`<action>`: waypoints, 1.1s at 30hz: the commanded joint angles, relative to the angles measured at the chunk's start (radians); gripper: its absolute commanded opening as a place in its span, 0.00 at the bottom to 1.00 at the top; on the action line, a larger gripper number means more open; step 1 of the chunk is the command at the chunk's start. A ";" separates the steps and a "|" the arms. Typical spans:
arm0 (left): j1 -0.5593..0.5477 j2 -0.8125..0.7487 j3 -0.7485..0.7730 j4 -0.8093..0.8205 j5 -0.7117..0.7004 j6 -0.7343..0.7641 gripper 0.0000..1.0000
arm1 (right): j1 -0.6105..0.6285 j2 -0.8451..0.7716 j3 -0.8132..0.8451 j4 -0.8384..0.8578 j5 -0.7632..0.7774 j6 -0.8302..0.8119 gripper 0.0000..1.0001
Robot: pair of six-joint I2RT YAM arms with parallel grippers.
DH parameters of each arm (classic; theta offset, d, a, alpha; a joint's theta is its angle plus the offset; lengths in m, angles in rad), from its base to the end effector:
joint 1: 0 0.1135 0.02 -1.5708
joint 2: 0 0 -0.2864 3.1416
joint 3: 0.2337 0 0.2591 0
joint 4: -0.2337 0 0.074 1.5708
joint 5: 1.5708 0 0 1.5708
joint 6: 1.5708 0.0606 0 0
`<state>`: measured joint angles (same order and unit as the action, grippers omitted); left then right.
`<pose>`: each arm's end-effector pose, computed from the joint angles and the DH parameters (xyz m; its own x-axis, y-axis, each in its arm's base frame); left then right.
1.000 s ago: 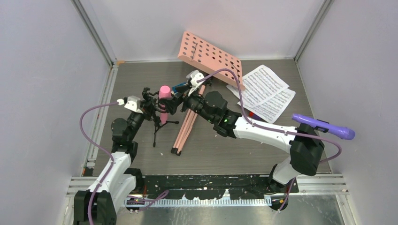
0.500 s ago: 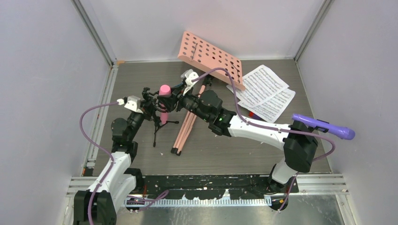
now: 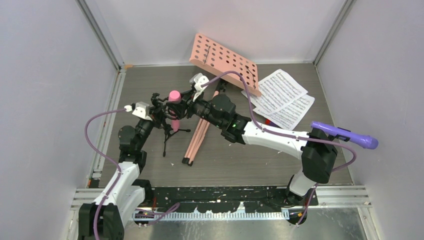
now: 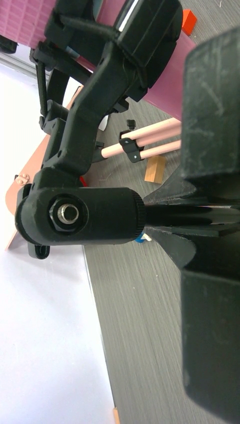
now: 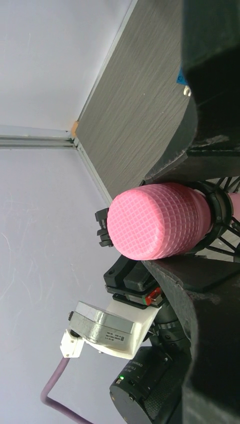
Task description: Pack up the instrument practice props
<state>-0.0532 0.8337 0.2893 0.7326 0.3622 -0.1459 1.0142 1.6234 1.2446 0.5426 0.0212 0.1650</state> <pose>0.2011 -0.0322 0.2708 0.1271 -0.1429 -0.9815 0.4203 0.9041 -0.0772 0.2252 0.3595 0.3840 -0.0526 0.2263 -0.9726 -0.8406 0.5158 0.1655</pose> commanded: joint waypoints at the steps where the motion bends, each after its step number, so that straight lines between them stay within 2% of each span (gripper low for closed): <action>1: -0.003 0.022 0.005 -0.112 -0.019 -0.013 0.00 | 0.001 -0.019 0.067 0.024 -0.044 -0.051 0.09; 4: -0.003 0.021 0.014 -0.140 -0.020 -0.006 0.00 | 0.001 -0.036 0.085 0.018 -0.043 -0.067 0.03; 15: -0.004 0.018 0.013 -0.147 -0.015 -0.001 0.00 | 0.001 -0.078 0.248 -0.085 -0.048 -0.085 0.01; 19: -0.005 0.025 0.011 -0.147 -0.018 -0.001 0.00 | 0.000 -0.104 0.347 -0.169 -0.026 -0.112 0.01; 24: -0.005 0.019 0.008 -0.144 -0.033 -0.013 0.00 | 0.001 -0.174 0.440 -0.269 0.095 -0.134 0.01; 28: -0.004 0.019 0.007 -0.130 -0.040 -0.022 0.00 | 0.001 -0.269 0.450 -0.386 0.156 -0.159 0.00; 33: -0.005 0.025 0.014 -0.128 -0.027 -0.039 0.00 | 0.001 -0.430 0.392 -0.668 0.343 -0.135 0.00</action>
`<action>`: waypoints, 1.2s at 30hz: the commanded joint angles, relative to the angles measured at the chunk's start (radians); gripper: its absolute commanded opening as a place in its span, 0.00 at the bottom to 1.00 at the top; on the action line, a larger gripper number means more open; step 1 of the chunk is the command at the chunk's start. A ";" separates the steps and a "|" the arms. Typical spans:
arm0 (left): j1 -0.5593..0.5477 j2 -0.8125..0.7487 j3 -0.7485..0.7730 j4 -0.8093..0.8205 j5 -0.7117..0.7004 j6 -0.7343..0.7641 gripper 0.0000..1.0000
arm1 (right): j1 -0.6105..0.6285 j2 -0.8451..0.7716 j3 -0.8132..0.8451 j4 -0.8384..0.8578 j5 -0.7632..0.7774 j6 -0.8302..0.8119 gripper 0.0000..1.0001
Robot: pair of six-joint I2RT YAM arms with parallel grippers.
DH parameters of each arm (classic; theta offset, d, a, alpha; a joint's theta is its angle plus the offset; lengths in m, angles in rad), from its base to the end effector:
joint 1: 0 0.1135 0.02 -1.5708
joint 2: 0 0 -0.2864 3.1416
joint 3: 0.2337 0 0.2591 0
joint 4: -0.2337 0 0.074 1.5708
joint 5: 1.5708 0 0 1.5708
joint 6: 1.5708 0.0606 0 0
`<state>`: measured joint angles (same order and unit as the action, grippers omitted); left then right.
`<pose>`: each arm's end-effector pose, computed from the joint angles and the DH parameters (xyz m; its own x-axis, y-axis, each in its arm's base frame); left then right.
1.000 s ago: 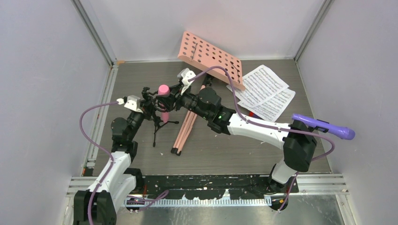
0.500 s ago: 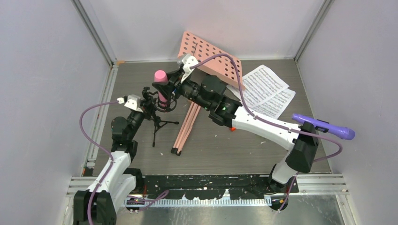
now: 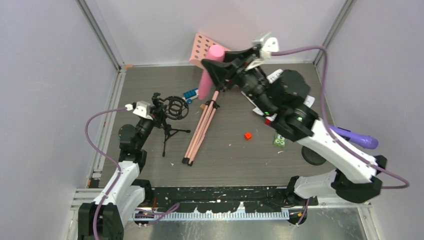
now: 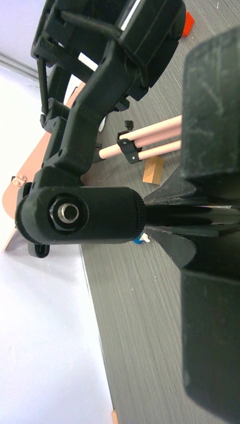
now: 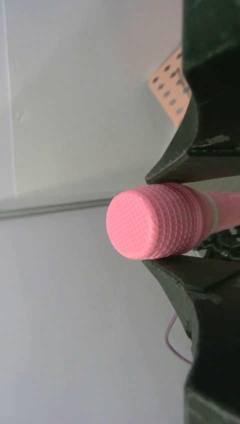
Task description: Pack up the instrument practice props
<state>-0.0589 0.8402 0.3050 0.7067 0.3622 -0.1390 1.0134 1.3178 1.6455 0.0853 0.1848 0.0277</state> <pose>0.2034 -0.0335 0.2722 0.1128 -0.1364 -0.9842 0.4233 0.9027 -0.0766 0.1628 0.2402 0.5823 0.1916 0.3588 -0.9135 -0.7507 0.6531 0.0991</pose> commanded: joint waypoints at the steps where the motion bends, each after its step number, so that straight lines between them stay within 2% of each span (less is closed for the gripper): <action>1: 0.001 0.016 -0.002 -0.101 -0.026 -0.048 0.00 | 0.002 -0.153 -0.023 -0.277 0.221 0.021 0.01; 5: 0.000 0.028 -0.007 -0.092 -0.053 -0.068 0.00 | 0.001 -0.244 -0.087 -0.550 0.383 0.155 0.01; 7: 0.001 0.027 -0.011 -0.096 -0.091 -0.083 0.00 | -0.001 -0.276 -0.137 -0.671 0.411 0.254 0.00; 12: 0.000 0.010 -0.008 -0.129 -0.107 -0.093 0.00 | -0.025 -0.306 -0.319 -0.769 0.354 0.463 0.00; 15: 0.000 0.020 -0.001 -0.129 -0.086 -0.091 0.00 | -0.111 -0.252 -0.396 -0.776 0.193 0.539 0.00; 17: 0.000 0.023 0.004 -0.125 -0.063 -0.092 0.00 | -0.198 -0.210 -0.445 -0.753 0.040 0.587 0.01; 21: -0.003 0.015 0.013 -0.110 -0.011 -0.081 0.00 | -0.322 -0.128 -0.599 -0.587 -0.217 0.661 0.00; 24: -0.006 0.018 0.014 -0.115 -0.003 -0.080 0.00 | -0.348 -0.024 -0.654 -0.484 -0.308 0.680 0.01; 29: -0.010 0.011 0.019 -0.158 -0.006 -0.086 0.00 | -0.380 0.138 -0.701 -0.311 -0.317 0.744 0.04; 32: -0.012 -0.014 0.049 -0.263 -0.047 -0.072 0.00 | -0.392 0.202 -0.711 -0.226 -0.264 0.770 0.07; 36: -0.012 -0.043 0.049 -0.292 -0.072 -0.056 0.00 | -0.403 0.300 -0.708 -0.145 -0.218 0.769 0.11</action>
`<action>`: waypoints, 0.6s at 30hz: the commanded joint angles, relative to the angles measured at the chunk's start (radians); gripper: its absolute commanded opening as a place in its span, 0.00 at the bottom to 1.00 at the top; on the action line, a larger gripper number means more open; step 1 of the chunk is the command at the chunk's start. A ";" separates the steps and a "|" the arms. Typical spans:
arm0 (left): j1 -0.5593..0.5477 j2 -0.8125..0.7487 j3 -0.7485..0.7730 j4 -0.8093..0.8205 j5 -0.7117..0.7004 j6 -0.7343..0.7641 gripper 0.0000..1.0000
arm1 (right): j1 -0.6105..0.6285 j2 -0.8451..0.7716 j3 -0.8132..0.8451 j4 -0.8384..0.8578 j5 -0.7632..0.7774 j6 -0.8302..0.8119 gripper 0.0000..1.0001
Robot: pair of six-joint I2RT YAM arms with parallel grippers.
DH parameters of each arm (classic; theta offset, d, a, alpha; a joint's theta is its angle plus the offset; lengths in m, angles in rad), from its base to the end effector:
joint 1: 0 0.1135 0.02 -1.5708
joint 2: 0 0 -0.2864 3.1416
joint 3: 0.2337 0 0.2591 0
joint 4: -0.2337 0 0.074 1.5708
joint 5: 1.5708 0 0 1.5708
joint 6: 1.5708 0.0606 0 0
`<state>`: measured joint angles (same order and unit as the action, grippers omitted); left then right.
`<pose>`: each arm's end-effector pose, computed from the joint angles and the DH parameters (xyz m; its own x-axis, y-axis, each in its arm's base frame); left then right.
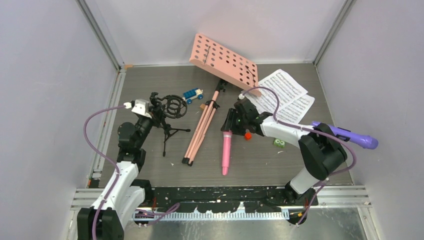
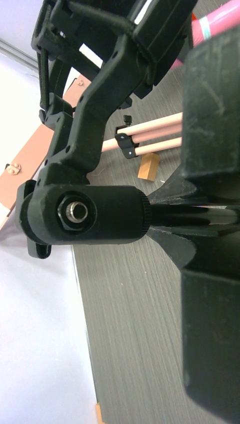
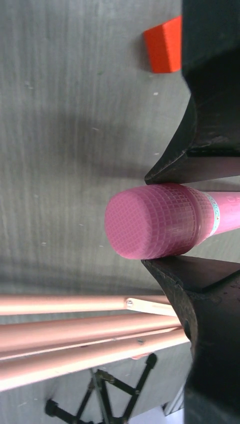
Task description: Pack up the instrument practice props
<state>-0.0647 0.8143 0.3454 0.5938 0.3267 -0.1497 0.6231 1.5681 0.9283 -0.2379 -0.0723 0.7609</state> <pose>0.2041 -0.0327 0.2778 0.0664 -0.1458 -0.9871 0.3933 0.9130 -0.1084 0.2761 0.2038 0.1941 -0.8796 0.2149 -0.4244 -0.0179 0.8766 0.4808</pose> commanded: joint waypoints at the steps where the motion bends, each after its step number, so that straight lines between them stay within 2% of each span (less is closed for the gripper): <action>1: -0.006 -0.019 0.010 -0.184 -0.037 -0.045 0.00 | -0.014 0.075 0.013 0.192 0.043 0.033 0.13; 5: -0.006 -0.021 0.012 -0.195 -0.029 -0.046 0.00 | -0.014 0.160 0.009 0.264 0.041 0.037 0.26; 11: -0.006 -0.014 0.011 -0.198 -0.044 -0.038 0.00 | -0.014 0.191 -0.038 0.343 0.065 0.044 0.45; 18: -0.006 0.007 0.024 -0.179 -0.057 -0.029 0.00 | -0.014 0.129 -0.062 0.315 0.086 0.045 0.78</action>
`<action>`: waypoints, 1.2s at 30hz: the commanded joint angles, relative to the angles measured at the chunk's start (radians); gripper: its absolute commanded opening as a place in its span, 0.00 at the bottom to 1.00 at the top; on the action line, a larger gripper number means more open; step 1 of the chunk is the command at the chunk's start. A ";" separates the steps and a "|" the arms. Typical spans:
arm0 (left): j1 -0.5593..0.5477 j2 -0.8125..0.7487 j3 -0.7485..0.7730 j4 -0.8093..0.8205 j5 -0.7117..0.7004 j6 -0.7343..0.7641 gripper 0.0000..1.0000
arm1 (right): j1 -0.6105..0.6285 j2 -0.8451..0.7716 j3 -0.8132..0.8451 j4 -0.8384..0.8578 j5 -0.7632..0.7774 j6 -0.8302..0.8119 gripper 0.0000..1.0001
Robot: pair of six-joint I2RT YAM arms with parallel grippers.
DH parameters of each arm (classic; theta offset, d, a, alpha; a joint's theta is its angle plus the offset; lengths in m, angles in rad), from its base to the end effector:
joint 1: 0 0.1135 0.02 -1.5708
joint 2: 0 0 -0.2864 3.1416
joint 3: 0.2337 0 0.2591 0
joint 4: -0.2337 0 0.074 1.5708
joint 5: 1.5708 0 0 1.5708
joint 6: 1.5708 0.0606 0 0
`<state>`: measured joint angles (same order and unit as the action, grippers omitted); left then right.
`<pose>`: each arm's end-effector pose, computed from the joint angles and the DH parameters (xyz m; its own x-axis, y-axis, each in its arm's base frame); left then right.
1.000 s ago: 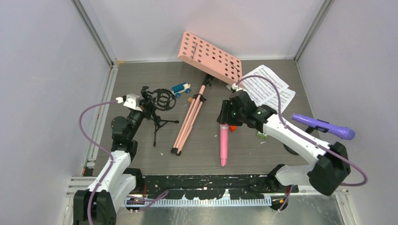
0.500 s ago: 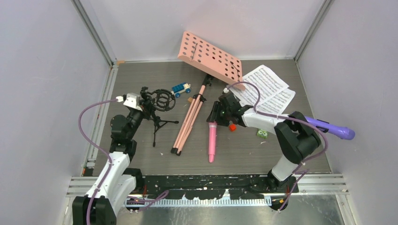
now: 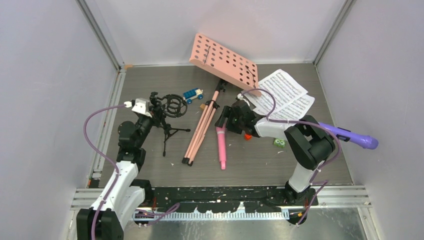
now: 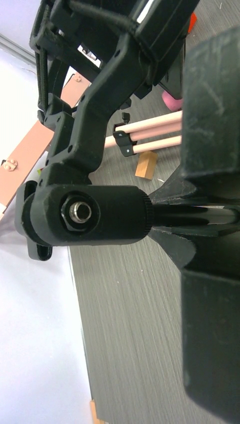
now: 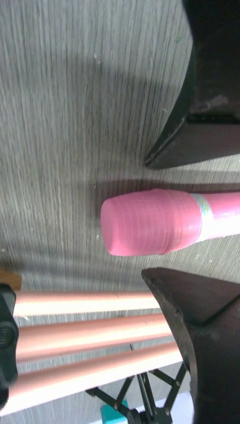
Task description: Pack up the instrument practice props
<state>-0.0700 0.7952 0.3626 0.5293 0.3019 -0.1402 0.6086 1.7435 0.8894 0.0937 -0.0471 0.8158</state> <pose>0.2030 -0.0323 0.2795 0.0448 -0.1369 -0.9896 0.3719 0.9216 -0.1107 0.3081 0.2182 0.1523 -0.8238 0.3126 -0.4729 0.0013 0.8352 0.5499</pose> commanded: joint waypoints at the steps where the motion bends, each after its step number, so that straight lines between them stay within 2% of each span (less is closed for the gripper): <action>1: -0.001 0.030 0.006 -0.101 -0.030 -0.036 0.00 | 0.000 -0.065 -0.022 -0.032 0.081 -0.019 0.82; 5: -0.001 0.040 0.008 -0.050 -0.014 -0.025 0.08 | 0.000 -0.148 -0.006 -0.117 0.106 -0.067 0.93; 13: -0.001 0.089 0.033 -0.013 -0.004 0.002 0.42 | 0.000 -0.379 -0.011 -0.253 0.141 -0.135 0.95; 14: -0.001 0.088 0.034 -0.011 -0.007 0.003 0.49 | 0.000 -0.404 -0.015 -0.265 0.145 -0.139 0.95; 15: -0.001 0.088 0.036 -0.014 -0.008 0.004 0.69 | 0.000 -0.431 -0.020 -0.277 0.147 -0.145 0.95; 16: -0.001 0.084 0.040 -0.023 -0.008 0.005 0.84 | 0.000 -0.453 -0.023 -0.289 0.151 -0.150 0.95; 18: -0.002 0.070 0.046 -0.050 -0.003 0.005 0.98 | 0.000 -0.495 -0.023 -0.322 0.168 -0.163 0.95; 23: -0.002 -0.014 0.049 -0.199 -0.065 -0.026 1.00 | 0.000 -0.599 -0.023 -0.412 0.222 -0.191 0.96; 29: -0.004 -0.232 0.040 -0.420 -0.176 -0.054 1.00 | -0.001 -0.700 -0.025 -0.478 0.270 -0.209 0.99; 33: -0.005 -0.353 0.055 -0.571 -0.185 -0.038 1.00 | -0.001 -0.744 -0.025 -0.502 0.274 -0.214 0.99; 36: -0.005 -0.398 0.031 -0.573 -0.165 -0.034 1.00 | -0.001 -0.764 -0.034 -0.510 0.274 -0.219 1.00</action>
<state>-0.0723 0.4412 0.3759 0.0441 0.1474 -0.1783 0.6083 1.0134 0.8646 -0.3977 0.1959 0.6228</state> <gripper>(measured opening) 0.995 0.991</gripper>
